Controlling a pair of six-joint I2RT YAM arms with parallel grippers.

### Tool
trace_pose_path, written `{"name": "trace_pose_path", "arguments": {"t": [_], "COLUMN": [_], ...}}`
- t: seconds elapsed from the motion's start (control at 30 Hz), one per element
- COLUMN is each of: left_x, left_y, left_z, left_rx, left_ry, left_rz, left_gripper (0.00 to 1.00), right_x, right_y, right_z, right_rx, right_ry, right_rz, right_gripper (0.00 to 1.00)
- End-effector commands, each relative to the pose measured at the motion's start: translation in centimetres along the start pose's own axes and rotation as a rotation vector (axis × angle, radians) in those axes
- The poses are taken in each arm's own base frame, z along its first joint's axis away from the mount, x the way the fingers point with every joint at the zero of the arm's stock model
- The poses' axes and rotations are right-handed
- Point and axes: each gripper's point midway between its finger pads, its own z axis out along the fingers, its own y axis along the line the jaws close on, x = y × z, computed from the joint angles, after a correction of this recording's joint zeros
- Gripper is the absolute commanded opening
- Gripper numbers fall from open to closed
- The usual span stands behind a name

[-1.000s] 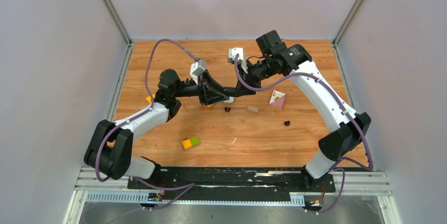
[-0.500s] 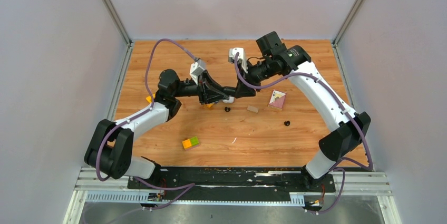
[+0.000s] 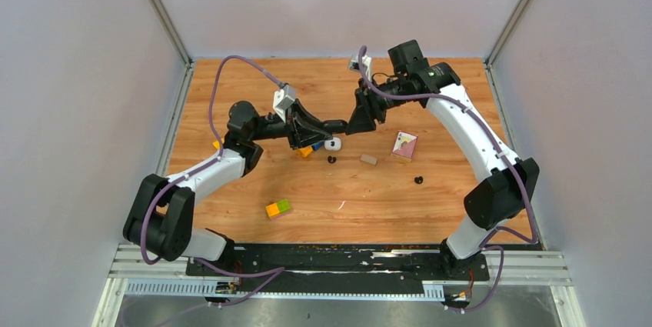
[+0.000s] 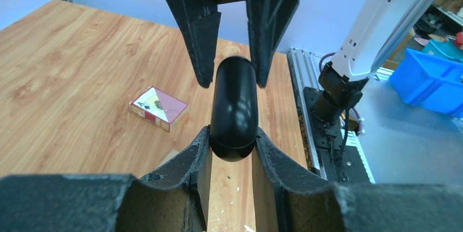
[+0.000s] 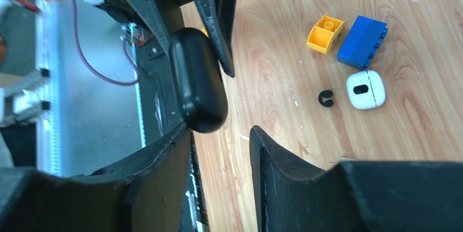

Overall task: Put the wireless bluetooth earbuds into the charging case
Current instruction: Open the charging case to the charging case.

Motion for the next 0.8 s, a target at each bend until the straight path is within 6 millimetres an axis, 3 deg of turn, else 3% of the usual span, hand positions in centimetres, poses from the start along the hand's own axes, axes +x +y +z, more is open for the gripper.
{"name": "trace_pose_path", "arguments": {"t": [0.0,0.3,0.5,0.6,0.77], "left_x": [-0.8,-0.7,-0.2,-0.2,-0.7], "left_y": [-1.0,-0.7,-0.1,0.0,-0.1], "left_z": [-0.1,0.0,0.0,0.0,0.2], "left_rx": [0.049,0.033,0.007,0.005,0.02], "left_ry": [-0.012,-0.012,0.0,0.001,0.001], "left_rz": [0.086,0.074,0.048,0.04,0.055], "left_gripper": [0.0,0.0,0.0,0.0,0.0], "right_x": [-3.1,-3.2,-4.0,-3.8,-2.4], "right_y": [-1.2,-0.4,1.1,0.9,-0.4], "right_z": [-1.4,-1.9,-2.8,-2.0,-0.4], "right_rx": [-0.039,-0.106,-0.095,-0.047,-0.003], "right_ry": [-0.143,-0.176,-0.171,-0.129,-0.063], "right_rz": [0.116,0.132,-0.112,-0.159,-0.139], "right_gripper": [0.44,0.47,0.59,0.68,0.69]}}
